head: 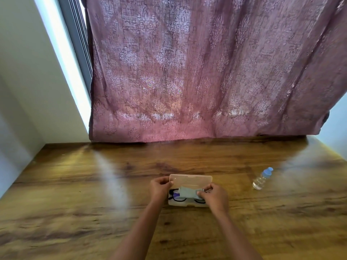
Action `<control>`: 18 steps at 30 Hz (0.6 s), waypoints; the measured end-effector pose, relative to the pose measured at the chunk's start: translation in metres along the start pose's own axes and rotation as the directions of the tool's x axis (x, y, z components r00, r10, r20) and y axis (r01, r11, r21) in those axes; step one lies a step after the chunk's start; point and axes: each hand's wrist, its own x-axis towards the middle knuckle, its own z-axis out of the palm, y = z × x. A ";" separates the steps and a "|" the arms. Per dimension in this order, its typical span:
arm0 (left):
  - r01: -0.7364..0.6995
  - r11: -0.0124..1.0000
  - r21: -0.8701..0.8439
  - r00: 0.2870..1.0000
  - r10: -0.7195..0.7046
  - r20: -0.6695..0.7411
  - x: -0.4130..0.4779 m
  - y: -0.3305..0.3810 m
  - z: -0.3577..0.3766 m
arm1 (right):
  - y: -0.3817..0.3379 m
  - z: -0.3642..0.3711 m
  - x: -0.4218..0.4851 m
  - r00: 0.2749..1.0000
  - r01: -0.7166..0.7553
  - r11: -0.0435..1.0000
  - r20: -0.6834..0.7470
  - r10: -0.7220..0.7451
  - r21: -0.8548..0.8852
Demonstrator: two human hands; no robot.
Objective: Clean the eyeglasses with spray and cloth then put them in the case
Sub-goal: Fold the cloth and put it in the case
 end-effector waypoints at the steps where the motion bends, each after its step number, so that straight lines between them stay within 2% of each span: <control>1: -0.004 1.000 0.000 1.000 0.004 -0.007 0.000 -0.001 0.000 | 0.000 0.000 0.000 1.000 -0.009 1.000 -0.002 0.009 -0.002; 3: -0.014 0.999 0.029 1.000 0.014 -0.021 -0.001 0.000 0.000 | 0.002 -0.003 -0.001 0.999 -0.034 0.999 -0.022 0.035 0.012; 7: -0.063 0.969 0.240 0.997 0.073 -0.033 -0.007 0.006 -0.004 | 0.012 -0.013 0.001 0.995 -0.051 0.998 -0.078 0.054 0.044; 10: -0.095 0.941 0.324 0.994 0.109 -0.026 -0.010 0.005 -0.003 | 0.018 -0.012 0.006 1.000 -0.021 0.999 0.012 0.020 0.049; 12: -0.101 0.947 0.306 0.994 0.109 -0.010 -0.010 0.004 -0.002 | 0.016 -0.010 0.006 0.996 -0.014 0.991 0.088 0.002 0.133; 14: -0.077 0.970 0.229 0.997 0.076 0.013 -0.009 0.005 -0.001 | 0.010 -0.010 0.005 0.982 -0.125 0.932 0.173 0.068 0.341; 16: -0.013 0.993 0.117 0.998 0.005 0.069 -0.012 0.009 -0.003 | 0.005 -0.014 0.005 0.961 -0.234 0.846 0.246 0.127 0.479; 18: 0.094 0.996 0.013 0.985 -0.095 0.147 -0.016 0.015 -0.005 | 0.003 -0.019 0.005 0.952 -0.273 0.799 0.268 0.146 0.536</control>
